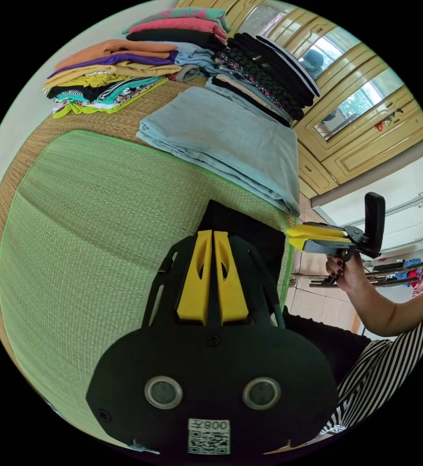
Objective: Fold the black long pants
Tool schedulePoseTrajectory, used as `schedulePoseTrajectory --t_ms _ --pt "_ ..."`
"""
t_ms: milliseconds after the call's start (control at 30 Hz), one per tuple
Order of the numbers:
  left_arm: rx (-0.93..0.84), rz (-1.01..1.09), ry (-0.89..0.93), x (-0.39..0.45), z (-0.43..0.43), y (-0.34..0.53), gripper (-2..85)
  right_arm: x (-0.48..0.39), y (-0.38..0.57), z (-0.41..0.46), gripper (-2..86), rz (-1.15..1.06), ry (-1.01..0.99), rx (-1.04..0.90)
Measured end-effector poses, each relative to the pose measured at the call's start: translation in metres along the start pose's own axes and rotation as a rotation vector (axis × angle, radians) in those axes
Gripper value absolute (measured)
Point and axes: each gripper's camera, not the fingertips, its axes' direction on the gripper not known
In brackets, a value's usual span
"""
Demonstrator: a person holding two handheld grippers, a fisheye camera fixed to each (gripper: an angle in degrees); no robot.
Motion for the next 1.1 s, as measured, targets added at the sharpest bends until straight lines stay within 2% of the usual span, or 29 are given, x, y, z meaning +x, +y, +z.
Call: schedulePoseTrajectory --t_ms 267,433,933,1100 --pt "0.001 0.007 0.002 -0.007 0.002 0.003 0.4 -0.037 -0.036 -0.021 6.2 -0.07 0.165 -0.03" --pt "0.01 0.0 0.01 -0.017 0.006 0.009 0.5 -0.051 -0.056 -0.039 5.7 -0.104 0.2 -0.043" --pt "0.054 0.001 0.018 -0.062 0.025 0.045 0.4 -0.073 -0.13 -0.124 0.9 -0.163 0.164 -0.002" --pt "0.013 -0.027 0.014 -0.086 0.054 0.057 0.5 -0.057 -0.156 -0.124 0.7 -0.095 0.155 -0.056"
